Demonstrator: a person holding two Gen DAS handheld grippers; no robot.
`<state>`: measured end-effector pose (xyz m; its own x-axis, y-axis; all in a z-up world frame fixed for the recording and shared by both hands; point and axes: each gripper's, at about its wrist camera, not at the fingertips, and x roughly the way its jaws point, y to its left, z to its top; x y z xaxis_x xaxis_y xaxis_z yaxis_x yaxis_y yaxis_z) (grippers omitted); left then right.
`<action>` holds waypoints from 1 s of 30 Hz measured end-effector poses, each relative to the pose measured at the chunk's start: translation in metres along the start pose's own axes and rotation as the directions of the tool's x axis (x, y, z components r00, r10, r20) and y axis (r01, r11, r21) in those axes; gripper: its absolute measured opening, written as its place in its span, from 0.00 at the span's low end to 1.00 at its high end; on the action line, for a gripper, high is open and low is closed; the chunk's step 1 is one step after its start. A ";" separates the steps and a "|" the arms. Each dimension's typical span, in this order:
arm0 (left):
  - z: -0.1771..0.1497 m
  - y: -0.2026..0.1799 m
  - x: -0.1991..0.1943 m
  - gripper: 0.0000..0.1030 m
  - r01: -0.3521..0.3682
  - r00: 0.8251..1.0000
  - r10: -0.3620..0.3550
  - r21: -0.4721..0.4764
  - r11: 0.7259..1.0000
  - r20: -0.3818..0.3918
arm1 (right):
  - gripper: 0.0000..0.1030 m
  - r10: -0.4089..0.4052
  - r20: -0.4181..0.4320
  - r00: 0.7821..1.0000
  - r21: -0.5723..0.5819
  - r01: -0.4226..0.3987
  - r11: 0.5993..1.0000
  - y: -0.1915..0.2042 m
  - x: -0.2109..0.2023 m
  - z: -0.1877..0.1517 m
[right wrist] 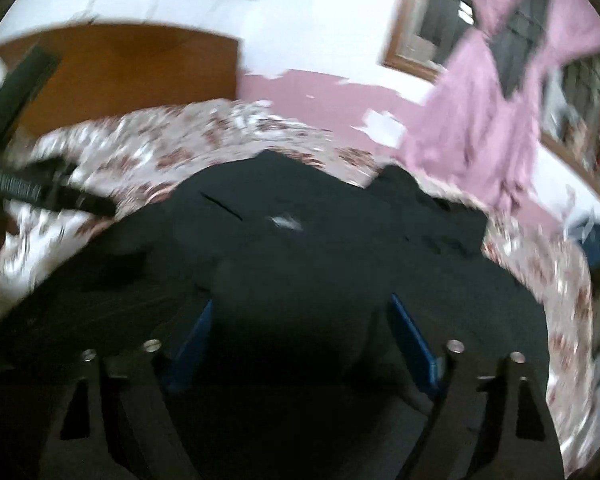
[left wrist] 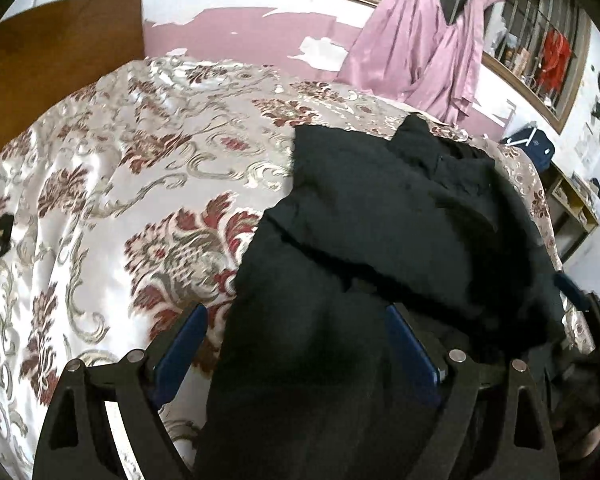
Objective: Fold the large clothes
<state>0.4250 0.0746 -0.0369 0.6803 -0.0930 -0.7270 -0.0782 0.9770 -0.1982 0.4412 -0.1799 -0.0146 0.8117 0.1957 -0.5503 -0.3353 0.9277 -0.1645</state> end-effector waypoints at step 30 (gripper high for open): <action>0.053 -0.056 0.075 0.87 -0.121 0.993 0.118 0.136 0.983 0.027 | 0.05 -0.168 -0.040 0.985 0.452 0.168 0.876 -0.191 -0.019 -0.022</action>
<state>0.5192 0.0233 -0.0454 0.6855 0.0284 -0.7276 -0.0600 0.9980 -0.0176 0.4789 -0.3678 0.0091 0.8367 0.0240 -0.5471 0.0590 0.9893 0.1336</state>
